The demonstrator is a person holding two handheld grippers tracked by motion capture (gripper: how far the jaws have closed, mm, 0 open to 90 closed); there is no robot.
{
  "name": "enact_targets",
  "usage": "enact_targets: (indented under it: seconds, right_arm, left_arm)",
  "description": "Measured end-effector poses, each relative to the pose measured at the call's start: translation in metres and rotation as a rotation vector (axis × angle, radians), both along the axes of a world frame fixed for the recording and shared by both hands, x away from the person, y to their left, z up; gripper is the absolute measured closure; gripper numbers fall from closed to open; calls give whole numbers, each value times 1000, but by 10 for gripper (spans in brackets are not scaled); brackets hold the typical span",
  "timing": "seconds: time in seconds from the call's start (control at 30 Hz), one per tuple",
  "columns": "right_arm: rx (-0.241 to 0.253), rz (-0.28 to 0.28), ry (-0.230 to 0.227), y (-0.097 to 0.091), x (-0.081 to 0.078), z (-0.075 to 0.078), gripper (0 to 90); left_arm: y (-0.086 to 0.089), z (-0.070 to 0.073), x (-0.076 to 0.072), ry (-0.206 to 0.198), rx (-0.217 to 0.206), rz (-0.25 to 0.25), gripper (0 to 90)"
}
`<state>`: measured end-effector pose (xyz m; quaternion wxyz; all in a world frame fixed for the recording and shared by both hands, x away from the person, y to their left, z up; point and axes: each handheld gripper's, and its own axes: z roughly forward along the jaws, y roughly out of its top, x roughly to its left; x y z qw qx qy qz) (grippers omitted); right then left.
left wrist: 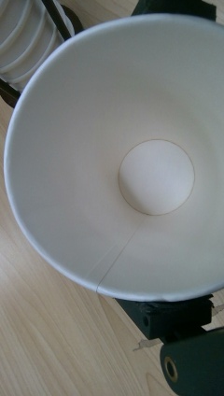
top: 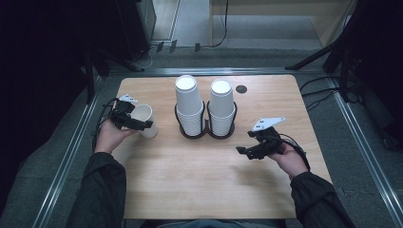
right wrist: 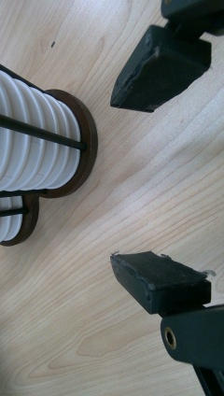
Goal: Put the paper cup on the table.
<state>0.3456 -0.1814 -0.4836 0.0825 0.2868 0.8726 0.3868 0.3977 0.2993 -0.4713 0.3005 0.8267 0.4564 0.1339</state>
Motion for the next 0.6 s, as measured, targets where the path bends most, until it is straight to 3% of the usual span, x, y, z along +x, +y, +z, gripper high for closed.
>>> enact_targets:
  seconds: [0.6]
  right_arm:
    - [1,3,-1,0,0,1,205]
  left_arm:
    - [-3,-1,0,13,-4,-5,19]
